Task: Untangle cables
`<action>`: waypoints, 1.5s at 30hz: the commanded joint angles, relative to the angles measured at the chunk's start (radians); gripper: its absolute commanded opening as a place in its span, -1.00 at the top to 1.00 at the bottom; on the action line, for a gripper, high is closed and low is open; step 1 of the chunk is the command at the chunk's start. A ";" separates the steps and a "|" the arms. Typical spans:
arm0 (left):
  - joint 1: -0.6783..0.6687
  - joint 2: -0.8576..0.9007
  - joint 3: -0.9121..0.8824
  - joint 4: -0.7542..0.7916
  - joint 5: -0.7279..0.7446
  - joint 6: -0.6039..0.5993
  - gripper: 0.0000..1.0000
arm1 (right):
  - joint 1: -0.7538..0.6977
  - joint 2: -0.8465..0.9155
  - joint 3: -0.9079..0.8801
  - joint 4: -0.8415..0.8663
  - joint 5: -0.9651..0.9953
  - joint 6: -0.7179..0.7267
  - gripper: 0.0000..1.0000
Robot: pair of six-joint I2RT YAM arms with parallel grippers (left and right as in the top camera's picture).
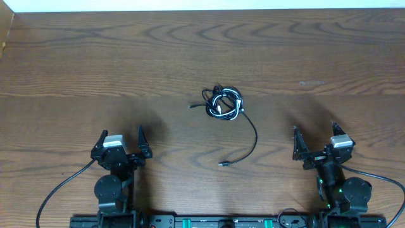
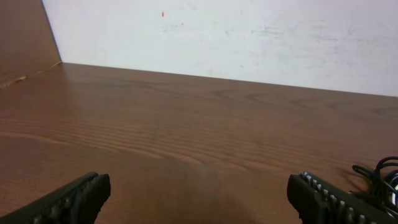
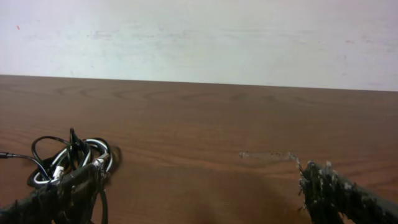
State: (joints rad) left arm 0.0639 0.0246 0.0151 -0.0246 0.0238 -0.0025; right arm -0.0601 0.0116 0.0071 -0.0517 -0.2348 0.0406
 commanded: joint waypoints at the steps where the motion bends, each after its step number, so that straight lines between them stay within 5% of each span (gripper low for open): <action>1: 0.005 0.006 -0.010 -0.048 -0.017 0.006 -0.93 | 0.006 -0.005 -0.002 -0.004 -0.003 0.006 -0.99; 21: 0.005 0.053 0.116 -0.003 -0.006 -0.126 -0.93 | 0.006 -0.005 0.011 0.129 0.008 0.002 -0.99; 33: -0.001 0.544 0.562 -0.201 0.138 -0.069 -0.93 | 0.006 0.087 0.217 0.102 -0.032 0.002 -0.98; 45: -0.184 0.954 0.998 -0.529 0.148 -0.069 -0.93 | 0.006 0.612 0.657 -0.153 -0.187 -0.089 -0.98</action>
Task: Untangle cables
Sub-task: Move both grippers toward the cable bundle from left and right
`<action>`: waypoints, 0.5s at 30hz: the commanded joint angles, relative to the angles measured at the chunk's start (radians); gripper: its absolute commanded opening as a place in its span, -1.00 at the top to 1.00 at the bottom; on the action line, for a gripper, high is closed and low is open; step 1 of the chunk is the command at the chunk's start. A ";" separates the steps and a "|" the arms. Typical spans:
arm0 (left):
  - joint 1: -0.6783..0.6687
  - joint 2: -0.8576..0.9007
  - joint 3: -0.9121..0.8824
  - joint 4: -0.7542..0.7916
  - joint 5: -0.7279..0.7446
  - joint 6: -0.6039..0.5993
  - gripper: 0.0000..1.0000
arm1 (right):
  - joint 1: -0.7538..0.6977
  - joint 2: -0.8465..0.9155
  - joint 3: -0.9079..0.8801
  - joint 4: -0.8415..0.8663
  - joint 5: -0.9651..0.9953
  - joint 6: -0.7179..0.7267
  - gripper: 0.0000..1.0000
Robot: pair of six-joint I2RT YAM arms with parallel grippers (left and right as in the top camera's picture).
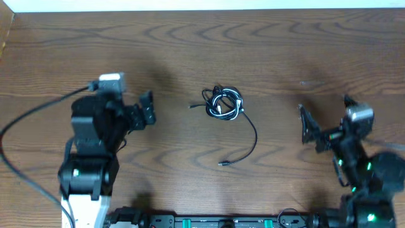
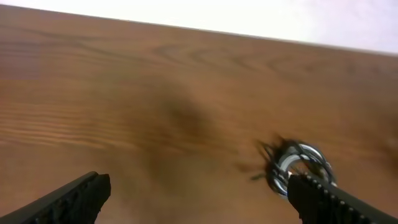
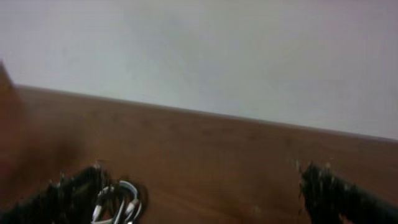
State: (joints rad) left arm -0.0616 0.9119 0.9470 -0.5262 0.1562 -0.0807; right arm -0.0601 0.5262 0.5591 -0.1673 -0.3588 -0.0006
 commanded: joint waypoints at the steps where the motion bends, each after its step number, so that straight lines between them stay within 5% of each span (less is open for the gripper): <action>1: -0.084 0.093 0.083 -0.040 0.016 0.009 -0.93 | 0.006 0.154 0.159 -0.081 -0.076 -0.059 -0.99; 15: -0.330 0.589 0.408 -0.134 0.105 -0.101 -0.93 | 0.006 0.743 0.814 -0.677 -0.127 -0.094 -0.98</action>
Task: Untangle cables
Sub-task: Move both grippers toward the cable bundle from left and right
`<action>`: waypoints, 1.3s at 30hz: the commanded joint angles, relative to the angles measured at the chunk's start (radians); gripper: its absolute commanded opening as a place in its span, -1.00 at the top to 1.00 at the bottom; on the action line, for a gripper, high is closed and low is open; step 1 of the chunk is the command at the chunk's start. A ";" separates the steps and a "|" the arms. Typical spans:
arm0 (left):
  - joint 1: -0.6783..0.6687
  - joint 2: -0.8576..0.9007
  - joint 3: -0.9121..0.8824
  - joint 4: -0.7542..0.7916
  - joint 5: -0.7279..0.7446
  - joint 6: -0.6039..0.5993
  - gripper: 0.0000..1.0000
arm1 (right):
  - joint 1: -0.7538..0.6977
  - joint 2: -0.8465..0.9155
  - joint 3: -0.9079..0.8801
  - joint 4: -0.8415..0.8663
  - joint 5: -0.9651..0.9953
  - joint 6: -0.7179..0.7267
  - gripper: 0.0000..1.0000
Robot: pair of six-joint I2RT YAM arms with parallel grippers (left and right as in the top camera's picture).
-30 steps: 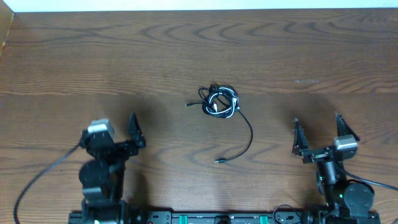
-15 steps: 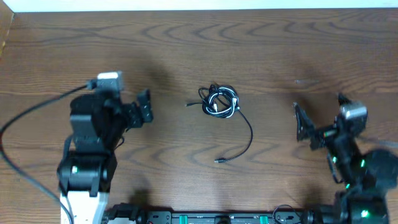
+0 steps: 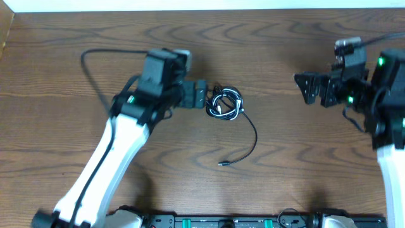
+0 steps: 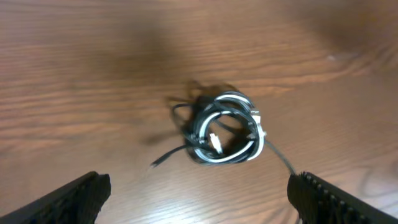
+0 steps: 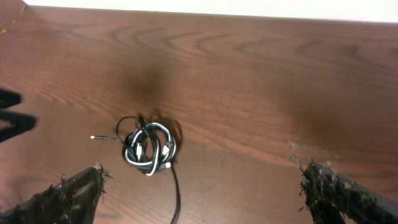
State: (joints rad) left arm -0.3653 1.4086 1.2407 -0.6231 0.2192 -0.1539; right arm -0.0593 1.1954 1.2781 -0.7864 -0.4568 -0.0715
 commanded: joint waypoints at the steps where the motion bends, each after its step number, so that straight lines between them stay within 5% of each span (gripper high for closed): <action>1: -0.041 0.158 0.169 -0.069 0.042 -0.027 -0.93 | 0.005 0.113 0.126 -0.082 -0.020 -0.024 -0.98; 6: -0.066 0.264 0.179 -0.002 0.043 -0.028 -0.93 | 0.005 0.143 0.128 -0.079 -0.011 -0.010 -0.98; 13: -0.071 0.352 0.179 0.052 0.272 -0.089 -0.93 | 0.005 0.145 0.128 -0.101 -0.043 0.085 -0.99; 19: -0.106 0.439 0.179 0.072 0.258 -0.177 -0.89 | 0.005 0.145 0.128 -0.095 -0.042 0.085 -0.98; 28: -0.220 0.532 0.179 0.083 -0.050 -0.450 -0.33 | 0.005 0.145 0.128 -0.097 -0.032 0.085 -0.94; 33: -0.230 0.580 0.179 0.142 -0.086 -0.540 -0.11 | 0.005 0.145 0.128 -0.097 -0.032 0.085 -0.91; 39: -0.232 0.611 0.179 0.195 -0.087 -0.566 0.84 | 0.005 0.145 0.128 -0.097 -0.032 0.085 -0.84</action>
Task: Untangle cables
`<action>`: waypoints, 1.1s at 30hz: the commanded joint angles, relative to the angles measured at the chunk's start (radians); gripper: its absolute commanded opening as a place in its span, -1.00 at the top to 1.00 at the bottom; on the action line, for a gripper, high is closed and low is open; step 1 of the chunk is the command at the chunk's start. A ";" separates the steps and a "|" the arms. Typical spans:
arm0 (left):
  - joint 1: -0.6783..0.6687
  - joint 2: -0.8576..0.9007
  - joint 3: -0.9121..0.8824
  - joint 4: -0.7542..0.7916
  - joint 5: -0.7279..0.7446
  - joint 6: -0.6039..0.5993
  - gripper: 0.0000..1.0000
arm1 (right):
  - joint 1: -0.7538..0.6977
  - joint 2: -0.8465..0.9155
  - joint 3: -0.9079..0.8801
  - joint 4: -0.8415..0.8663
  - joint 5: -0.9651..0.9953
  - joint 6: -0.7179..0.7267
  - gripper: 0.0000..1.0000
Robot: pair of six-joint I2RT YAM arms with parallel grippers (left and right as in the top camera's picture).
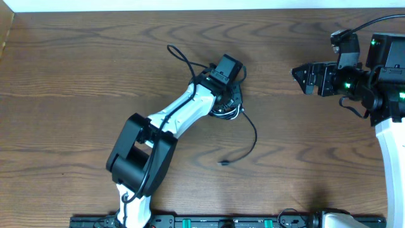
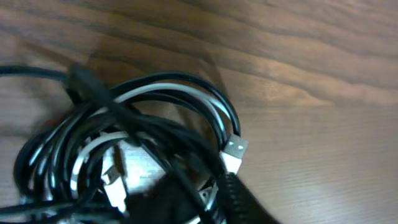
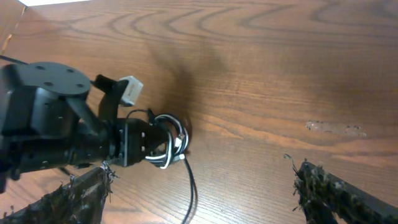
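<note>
The tangled cable bundle (image 2: 143, 149), black and white strands with a silver USB plug (image 2: 233, 149), fills the left wrist view. Seen from overhead it lies mid-table (image 1: 233, 109), mostly under my left wrist. One black cable tail (image 1: 255, 136) curves off to a plug (image 1: 223, 163). My left gripper (image 1: 229, 98) is down in the bundle, one ribbed finger (image 2: 242, 199) against the strands, jaws narrowed on them. My right gripper (image 3: 200, 171) hangs open, high over the table's right side (image 1: 302, 79), looking down on the bundle (image 3: 165, 146).
The left arm (image 1: 183, 114) reaches diagonally from the front rail (image 1: 215, 221) to the table's middle. Its own lead loops up behind the wrist (image 1: 180, 57). A pale scuff (image 3: 336, 127) marks the wood at the right. The wall runs along the far edge.
My left gripper was open a little above and left of the bundle; now it is down in the bundle with its fingers drawn in on the strands. The right gripper has barely shifted.
Both grippers stood open, low at the front of the table, the bundle untouched mid-table. Then both were raised and further forward. Then the left hung beside the bundle and the right high at the far right. Now the left grips the bundle.
</note>
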State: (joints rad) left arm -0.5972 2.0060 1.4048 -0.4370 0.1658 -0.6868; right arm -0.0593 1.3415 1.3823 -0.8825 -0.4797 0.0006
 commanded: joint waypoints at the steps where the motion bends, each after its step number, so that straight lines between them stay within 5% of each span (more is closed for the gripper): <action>1: -0.002 0.014 0.015 0.009 -0.033 -0.032 0.85 | 0.005 -0.001 0.023 -0.002 -0.009 0.013 -0.83; 7: -0.003 -0.001 0.015 0.009 -0.026 0.034 0.85 | 0.008 0.005 0.023 -0.005 -0.009 0.014 -0.78; 19: 0.177 -0.401 0.024 -0.028 0.383 0.114 0.85 | 0.117 0.113 0.023 0.065 -0.222 0.037 -0.72; 33: 0.208 -0.465 0.024 -0.097 0.453 0.083 0.85 | 0.289 0.143 0.023 0.200 -0.195 0.058 -0.63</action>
State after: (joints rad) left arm -0.3897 1.5429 1.4235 -0.5385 0.5785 -0.5961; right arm 0.1970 1.4746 1.3869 -0.6861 -0.6846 0.0475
